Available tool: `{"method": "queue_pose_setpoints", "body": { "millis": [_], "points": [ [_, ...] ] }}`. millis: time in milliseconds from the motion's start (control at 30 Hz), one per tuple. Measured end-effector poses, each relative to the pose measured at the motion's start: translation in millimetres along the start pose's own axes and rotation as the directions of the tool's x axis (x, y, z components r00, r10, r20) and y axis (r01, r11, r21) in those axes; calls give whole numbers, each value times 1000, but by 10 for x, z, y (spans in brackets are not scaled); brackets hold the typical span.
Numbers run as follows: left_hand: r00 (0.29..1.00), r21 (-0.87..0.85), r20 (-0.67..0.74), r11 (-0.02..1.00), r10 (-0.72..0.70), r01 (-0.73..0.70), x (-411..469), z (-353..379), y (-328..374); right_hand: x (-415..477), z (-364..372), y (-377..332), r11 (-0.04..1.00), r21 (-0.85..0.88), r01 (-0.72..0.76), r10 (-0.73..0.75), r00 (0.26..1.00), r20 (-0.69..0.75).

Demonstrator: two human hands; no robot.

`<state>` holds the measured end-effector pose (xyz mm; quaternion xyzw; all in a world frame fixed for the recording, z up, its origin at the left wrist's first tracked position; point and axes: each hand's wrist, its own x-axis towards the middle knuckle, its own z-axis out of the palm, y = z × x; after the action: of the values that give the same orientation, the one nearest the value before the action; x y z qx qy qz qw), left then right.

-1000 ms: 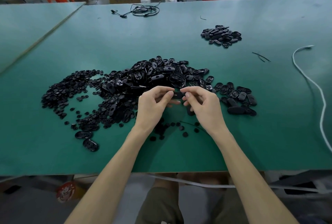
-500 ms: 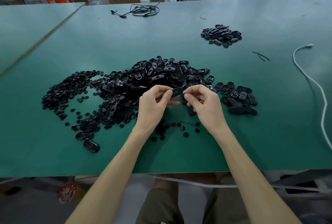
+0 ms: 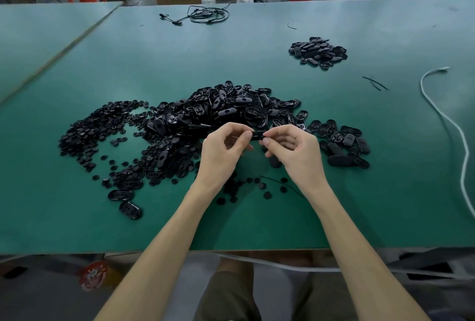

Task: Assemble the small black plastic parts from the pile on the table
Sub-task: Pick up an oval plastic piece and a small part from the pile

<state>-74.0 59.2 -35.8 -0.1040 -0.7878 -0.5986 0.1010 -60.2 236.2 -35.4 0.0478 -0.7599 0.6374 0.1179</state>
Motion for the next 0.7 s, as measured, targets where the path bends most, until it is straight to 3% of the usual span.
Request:
{"method": "queue_pose_setpoints", "body": {
  "millis": [700],
  "points": [
    [994, -21, 107, 1000, 15, -13, -35, -3, 44, -26, 4, 2, 994, -105, 25, -32, 998, -62]
  ]
}}
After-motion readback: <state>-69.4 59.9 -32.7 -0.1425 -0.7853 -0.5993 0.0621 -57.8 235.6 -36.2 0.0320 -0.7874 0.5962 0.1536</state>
